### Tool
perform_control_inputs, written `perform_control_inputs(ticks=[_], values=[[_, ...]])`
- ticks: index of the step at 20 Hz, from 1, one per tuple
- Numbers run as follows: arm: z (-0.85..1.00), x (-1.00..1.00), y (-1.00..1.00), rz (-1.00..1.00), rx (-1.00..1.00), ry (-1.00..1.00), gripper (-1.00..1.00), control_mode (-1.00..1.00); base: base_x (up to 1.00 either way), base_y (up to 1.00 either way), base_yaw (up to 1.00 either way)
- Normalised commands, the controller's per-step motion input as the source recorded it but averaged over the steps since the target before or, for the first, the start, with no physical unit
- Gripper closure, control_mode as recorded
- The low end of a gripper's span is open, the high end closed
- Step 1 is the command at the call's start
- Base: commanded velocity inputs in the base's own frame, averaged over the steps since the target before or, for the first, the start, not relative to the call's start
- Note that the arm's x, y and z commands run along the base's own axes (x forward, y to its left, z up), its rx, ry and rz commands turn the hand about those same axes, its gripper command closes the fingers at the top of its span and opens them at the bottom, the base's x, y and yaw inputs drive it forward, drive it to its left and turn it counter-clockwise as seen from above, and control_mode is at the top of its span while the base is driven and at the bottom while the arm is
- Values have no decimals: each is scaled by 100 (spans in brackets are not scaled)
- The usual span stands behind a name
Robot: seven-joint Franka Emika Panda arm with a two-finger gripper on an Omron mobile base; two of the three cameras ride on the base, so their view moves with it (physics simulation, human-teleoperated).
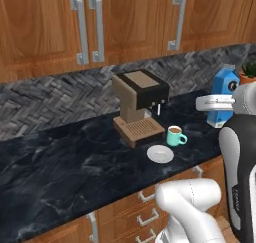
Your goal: Take a sugar cube from the saucer and place it inside the coffee. Then, grab milk from the fridge and place it next to the coffee on the counter to sweeten the coffee.
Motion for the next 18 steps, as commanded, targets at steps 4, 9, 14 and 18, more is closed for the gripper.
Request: perform_control_inputs(ticks=[4,9,14,18], values=[[0,0,0,0,0,0,100,100,43,-79,22],[0,0,0,0,0,0,100,100,16,-54,21],[0,0,0,0,0,0,100,100,9,-56,24],[0,0,0,0,0,0,100,100,14,-41,20]])
